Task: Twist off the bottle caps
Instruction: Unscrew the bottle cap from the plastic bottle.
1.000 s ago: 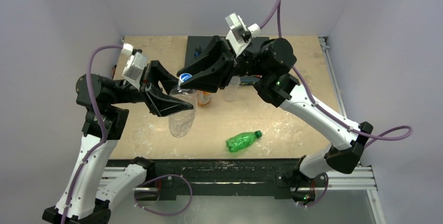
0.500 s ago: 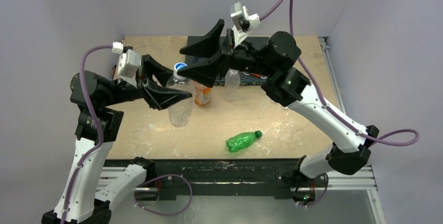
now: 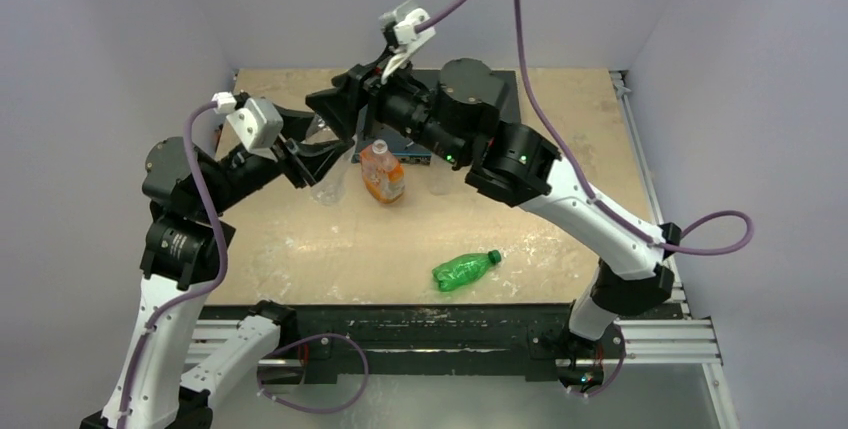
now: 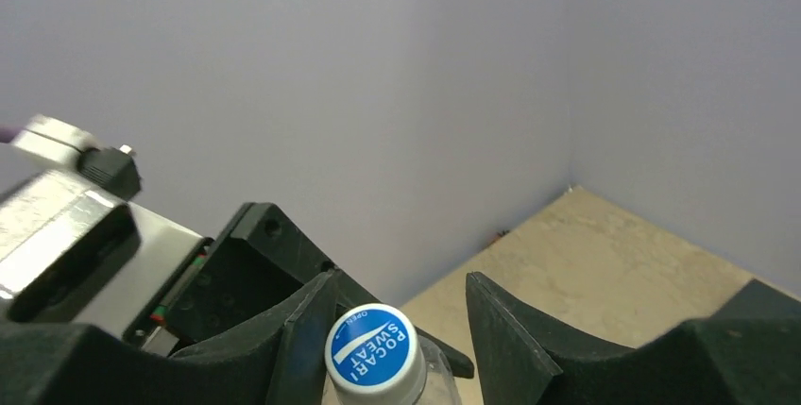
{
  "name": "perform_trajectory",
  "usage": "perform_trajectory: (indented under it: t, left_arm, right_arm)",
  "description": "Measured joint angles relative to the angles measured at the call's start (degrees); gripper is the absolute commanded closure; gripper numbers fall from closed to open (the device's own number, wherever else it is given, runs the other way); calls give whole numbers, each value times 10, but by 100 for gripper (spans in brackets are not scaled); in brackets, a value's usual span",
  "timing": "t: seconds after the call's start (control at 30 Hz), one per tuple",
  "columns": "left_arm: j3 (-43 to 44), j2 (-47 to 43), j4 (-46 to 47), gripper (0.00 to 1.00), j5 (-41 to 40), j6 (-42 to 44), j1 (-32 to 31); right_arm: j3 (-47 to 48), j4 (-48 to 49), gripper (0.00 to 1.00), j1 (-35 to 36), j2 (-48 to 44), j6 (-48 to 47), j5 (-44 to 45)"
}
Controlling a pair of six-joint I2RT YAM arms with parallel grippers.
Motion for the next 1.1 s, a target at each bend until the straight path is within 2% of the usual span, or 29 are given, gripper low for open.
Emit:
perform_trajectory:
  t: [0.23, 0.4, 0.53, 0.73, 0.9, 1.1]
  left_arm:
    - [-9, 2, -18, 96, -41, 20, 0]
    - [-13, 2, -18, 96, -53, 22, 0]
    - [-18, 1, -19, 96, -54, 22, 0]
    - [-24, 1, -18, 96, -55, 22, 0]
    - [-26, 0, -19, 97, -56, 21, 0]
    - [-26, -1, -18, 99, -53, 19, 0]
  right_arm:
    - [1, -27, 57, 7, 35, -1, 26]
    - [-1, -21, 51, 7, 30, 1, 34]
    - [-6, -11, 52, 7, 27, 2, 38]
    - [-13, -5, 71, 6, 27, 3, 43]
    - [-18, -2, 100, 6, 25, 2, 44]
    - [-21, -2, 100, 7, 23, 1, 44]
